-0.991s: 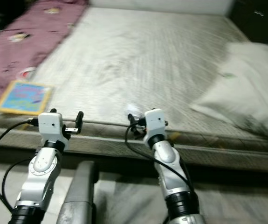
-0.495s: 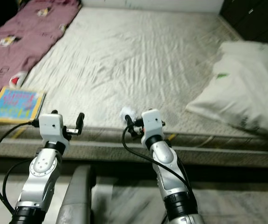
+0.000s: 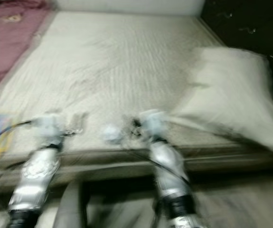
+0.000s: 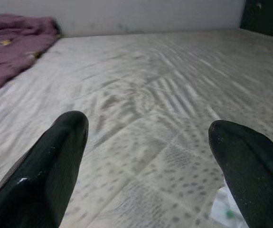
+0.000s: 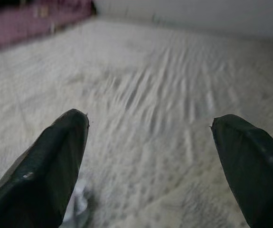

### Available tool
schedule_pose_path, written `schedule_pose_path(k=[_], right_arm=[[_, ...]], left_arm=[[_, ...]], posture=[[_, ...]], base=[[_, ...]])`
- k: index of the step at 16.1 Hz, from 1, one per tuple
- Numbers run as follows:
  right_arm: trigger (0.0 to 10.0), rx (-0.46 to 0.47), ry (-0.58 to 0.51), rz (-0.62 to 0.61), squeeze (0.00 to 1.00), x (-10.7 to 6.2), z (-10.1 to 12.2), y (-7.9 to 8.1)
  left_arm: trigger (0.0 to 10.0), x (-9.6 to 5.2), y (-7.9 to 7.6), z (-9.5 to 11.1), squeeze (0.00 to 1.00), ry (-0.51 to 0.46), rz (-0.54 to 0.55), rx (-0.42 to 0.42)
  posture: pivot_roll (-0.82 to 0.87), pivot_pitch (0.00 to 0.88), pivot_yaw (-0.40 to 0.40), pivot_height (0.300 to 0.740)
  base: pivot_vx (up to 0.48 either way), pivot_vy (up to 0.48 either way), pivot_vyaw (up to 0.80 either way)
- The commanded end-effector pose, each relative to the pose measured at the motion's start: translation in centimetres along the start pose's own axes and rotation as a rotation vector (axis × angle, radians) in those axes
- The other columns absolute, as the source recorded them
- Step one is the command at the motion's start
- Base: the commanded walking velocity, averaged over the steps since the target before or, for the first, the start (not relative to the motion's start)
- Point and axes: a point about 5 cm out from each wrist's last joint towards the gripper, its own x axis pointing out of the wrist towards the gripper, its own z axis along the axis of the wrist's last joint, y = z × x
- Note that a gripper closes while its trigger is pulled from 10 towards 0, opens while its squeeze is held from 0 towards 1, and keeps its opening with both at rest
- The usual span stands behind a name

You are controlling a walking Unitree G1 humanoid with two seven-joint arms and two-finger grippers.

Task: Clean up the room

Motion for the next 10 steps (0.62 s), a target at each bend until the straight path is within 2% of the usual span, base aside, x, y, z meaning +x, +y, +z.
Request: schedule_pose_path(k=[1,3,5,10], right_arm=[[10.0,-0.013,0.043,-0.060,0.00,-0.89,-0.98,-2.06],[10.0,-0.018,0.035,-0.047,0.00,-0.87,-0.92,-1.95],[10.0,-0.039,0.032,-0.031,0.00,-0.82,-0.87,-1.76],[10.0,-0.024,0.041,-0.020,0.00,-0.80,-1.03,-1.69]], left_arm=[[10.0,0.30,-2.05,0.56,0.00,-0.020,-0.064,-0.025],[10.0,0.31,-2.05,0.53,0.00,-0.018,-0.062,-0.025],[10.0,0.32,-2.04,0.50,0.00,-0.016,-0.061,-0.025],[10.0,0.33,-2.07,0.49,0.00,-0.015,-0.059,-0.023]], posture=[[0.08,0.000,-0.026,0.504],[0.08,0.000,-0.026,0.504],[0.08,0.000,-0.028,0.504],[0.08,0.000,-0.029,0.504]], base=[[0.000,0.000,0.00],[0.000,0.000,0.00],[0.000,0.000,0.76],[0.000,0.000,0.79]])
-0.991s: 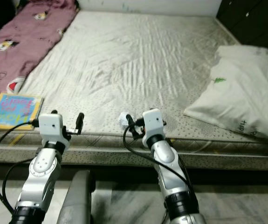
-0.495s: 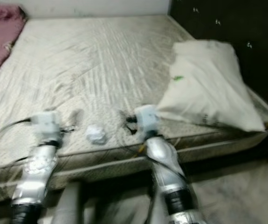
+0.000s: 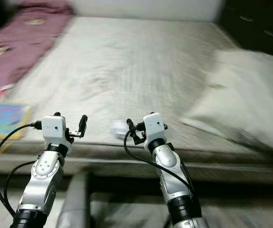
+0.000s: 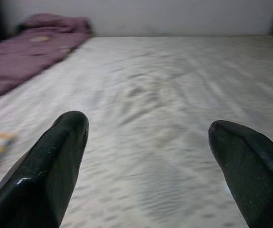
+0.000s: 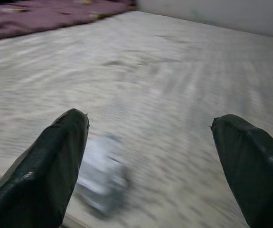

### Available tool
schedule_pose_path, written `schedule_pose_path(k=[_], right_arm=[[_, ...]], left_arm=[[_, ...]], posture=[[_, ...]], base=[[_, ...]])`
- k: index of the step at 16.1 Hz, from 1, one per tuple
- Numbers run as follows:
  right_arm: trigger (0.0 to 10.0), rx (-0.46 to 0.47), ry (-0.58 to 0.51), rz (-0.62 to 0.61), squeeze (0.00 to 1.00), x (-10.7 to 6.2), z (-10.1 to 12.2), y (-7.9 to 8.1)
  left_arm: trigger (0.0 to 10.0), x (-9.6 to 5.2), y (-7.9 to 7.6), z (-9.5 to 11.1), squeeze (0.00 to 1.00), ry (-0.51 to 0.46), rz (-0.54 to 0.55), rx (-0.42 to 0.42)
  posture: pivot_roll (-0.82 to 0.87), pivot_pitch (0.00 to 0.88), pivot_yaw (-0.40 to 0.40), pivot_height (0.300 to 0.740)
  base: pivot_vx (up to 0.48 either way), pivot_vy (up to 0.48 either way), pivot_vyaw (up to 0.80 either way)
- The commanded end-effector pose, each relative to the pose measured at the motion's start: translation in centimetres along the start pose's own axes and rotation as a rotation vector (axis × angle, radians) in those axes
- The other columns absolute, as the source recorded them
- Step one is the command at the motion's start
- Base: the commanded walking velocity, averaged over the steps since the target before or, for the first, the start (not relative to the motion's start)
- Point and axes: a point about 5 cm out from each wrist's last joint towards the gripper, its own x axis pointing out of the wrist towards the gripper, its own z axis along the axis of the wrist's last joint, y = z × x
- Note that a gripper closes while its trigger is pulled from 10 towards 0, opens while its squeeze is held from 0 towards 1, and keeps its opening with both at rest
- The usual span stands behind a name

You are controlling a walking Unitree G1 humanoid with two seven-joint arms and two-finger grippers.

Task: Clean up the room

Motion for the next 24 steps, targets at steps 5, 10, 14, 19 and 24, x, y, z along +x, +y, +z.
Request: schedule_pose_path(k=[5,10,14,19,24], right_arm=[[10.0,-0.035,0.046,0.111,0.00,0.7,-0.4,1.0],[10.0,-0.042,0.065,0.139,0.00,1.6,-0.8,1.5],[10.0,-0.021,0.041,0.152,0.00,2.7,-0.2,1.9],[10.0,-0.032,0.044,0.149,0.00,4.3,0.2,1.7],[10.0,-0.136,0.029,0.178,0.00,5.1,0.4,2.6]], left_arm=[[10.0,-0.1,0.0,0.1,0.00,-0.001,0.004,0.005],[10.0,-1.6,0.9,0.7,0.00,-0.006,0.039,0.014],[10.0,-2.5,0.9,0.7,0.00,0.016,0.022,0.034],[10.0,-4.2,1.7,0.6,0.00,0.060,0.050,0.047],[10.0,-4.2,0.7,1.1,0.00,0.071,0.027,0.034]], posture=[[0.09,0.000,-0.032,0.504],[0.12,0.000,0.002,0.504],[0.18,0.030,-0.008,0.485],[0.21,0.064,-0.005,0.485],[0.22,0.099,0.004,0.485]], base=[[0.000,0.000,0.79],[0.000,0.000,0.29],[0.000,0.000,0.00],[0.000,0.000,0.00],[0.000,0.000,0.00]])
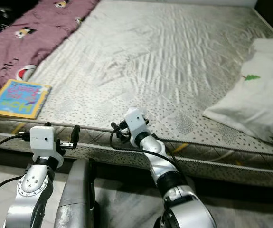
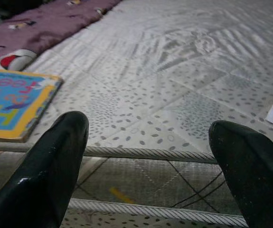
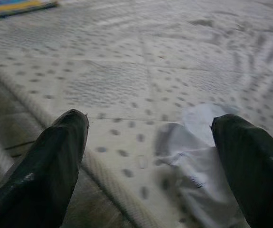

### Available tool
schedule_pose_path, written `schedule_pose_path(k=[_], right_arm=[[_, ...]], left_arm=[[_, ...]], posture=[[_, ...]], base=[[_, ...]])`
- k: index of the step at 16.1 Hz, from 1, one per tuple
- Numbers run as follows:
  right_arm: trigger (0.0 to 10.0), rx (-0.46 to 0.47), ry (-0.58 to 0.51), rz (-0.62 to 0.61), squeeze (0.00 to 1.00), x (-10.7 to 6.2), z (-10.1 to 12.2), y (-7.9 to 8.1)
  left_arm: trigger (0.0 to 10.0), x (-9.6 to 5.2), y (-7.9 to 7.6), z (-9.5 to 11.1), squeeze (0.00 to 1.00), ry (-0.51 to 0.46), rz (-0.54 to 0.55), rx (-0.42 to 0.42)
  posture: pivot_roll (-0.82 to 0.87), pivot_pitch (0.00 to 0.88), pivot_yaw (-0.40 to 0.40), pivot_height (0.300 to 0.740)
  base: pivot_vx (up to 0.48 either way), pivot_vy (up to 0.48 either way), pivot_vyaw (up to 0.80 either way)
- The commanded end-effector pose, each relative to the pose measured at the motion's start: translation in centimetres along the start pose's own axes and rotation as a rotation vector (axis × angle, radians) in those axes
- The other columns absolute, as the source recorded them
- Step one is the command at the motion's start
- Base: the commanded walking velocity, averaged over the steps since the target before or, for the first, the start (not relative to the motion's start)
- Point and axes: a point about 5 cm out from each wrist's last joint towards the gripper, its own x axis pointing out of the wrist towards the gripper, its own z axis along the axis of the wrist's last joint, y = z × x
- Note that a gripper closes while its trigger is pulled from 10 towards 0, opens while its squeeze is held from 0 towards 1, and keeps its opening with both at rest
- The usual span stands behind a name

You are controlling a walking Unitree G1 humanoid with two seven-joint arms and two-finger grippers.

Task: Clean up the room

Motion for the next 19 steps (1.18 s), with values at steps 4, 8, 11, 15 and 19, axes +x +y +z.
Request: schedule_pose_path(k=[4,8,11,15,19], right_arm=[[10.0,-0.004,-0.119,-0.134,0.00,2.1,4.3,-1.2],[10.0,-0.005,-0.068,-0.144,0.00,3.3,5.4,-1.2],[10.0,-0.035,0.041,-0.091,0.00,3.6,4.2,-0.2],[10.0,-0.096,0.175,-0.065,0.00,3.0,1.6,0.8],[8.4,-0.109,0.191,-0.062,0.00,3.1,1.7,0.6]], left_arm=[[10.0,-0.8,0.1,0.6,0.00,-0.004,0.020,0.016],[10.0,-1.2,-0.1,0.7,0.00,0.004,0.034,0.006],[10.0,-1.2,-0.3,0.8,0.00,0.006,0.045,-0.005],[10.0,-0.9,-0.4,0.9,0.00,0.001,0.061,-0.016],[10.0,0.0,-0.5,1.0,0.00,-0.016,0.065,-0.018]], posture=[[0.25,0.120,-0.010,0.485],[0.26,0.137,-0.035,0.485],[0.27,0.142,-0.059,0.485],[0.26,0.131,-0.071,0.485],[0.25,0.096,-0.081,0.485]], base=[[0.000,0.000,0.00],[0.000,0.000,0.00],[0.000,0.000,0.00],[0.000,0.000,0.00],[0.000,0.000,0.00]])
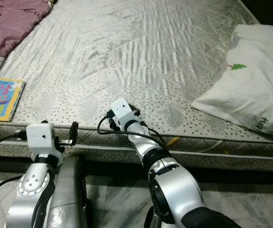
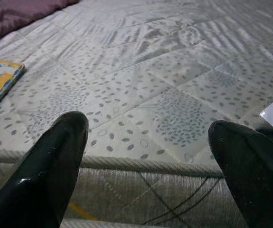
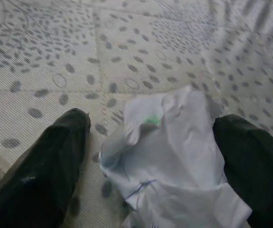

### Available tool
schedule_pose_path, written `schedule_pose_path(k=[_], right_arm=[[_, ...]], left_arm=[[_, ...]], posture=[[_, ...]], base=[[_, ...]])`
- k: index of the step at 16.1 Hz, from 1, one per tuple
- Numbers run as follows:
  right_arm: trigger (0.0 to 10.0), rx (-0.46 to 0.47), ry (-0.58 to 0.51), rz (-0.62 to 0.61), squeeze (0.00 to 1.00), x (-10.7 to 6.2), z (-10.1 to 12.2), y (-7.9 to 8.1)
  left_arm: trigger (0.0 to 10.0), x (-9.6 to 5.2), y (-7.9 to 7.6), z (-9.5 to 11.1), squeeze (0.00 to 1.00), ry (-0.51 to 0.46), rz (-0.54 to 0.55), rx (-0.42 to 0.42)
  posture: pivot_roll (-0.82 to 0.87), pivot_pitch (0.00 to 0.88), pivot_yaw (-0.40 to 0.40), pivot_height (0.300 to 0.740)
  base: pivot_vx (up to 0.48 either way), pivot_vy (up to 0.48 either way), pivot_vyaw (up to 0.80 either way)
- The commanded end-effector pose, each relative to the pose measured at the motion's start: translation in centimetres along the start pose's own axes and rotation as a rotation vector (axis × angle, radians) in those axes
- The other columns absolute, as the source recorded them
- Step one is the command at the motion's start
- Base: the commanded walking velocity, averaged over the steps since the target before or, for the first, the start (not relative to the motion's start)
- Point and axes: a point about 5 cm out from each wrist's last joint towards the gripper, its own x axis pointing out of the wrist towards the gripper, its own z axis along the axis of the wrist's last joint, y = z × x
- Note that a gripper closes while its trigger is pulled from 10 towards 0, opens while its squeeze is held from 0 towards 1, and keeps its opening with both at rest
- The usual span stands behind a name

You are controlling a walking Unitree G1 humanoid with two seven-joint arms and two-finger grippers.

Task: Clean up the room

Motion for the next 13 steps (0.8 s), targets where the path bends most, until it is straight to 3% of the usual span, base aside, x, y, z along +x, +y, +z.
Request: schedule_pose_path(k=[1,2,8,13], right_arm=[[3.8,-0.009,0.025,0.017,0.00,0.0,-0.3,0.2],[0.0,-0.011,0.024,0.023,0.00,0.0,-0.3,0.2],[0.0,0.018,0.013,0.034,0.00,-0.2,-0.6,-0.4],[0.0,0.048,0.009,0.013,0.00,-0.5,-1.1,-1.8]], left_arm=[[10.0,0.3,0.0,-0.1,0.00,-0.002,0.012,0.007],[10.0,0.6,-0.1,-0.1,0.00,-0.007,0.014,0.005],[10.0,2.6,-0.3,0.3,0.00,-0.050,0.014,-0.003],[10.0,3.5,-0.5,0.4,0.00,-0.070,0.011,-0.007]], posture=[[0.25,0.087,-0.084,0.485],[0.24,0.078,-0.086,0.485],[0.22,0.000,-0.085,0.485],[0.20,0.000,-0.077,0.485]], base=[[0.000,0.000,0.00],[0.000,0.000,0.00],[0.000,0.000,0.00],[0.000,0.000,0.00]])
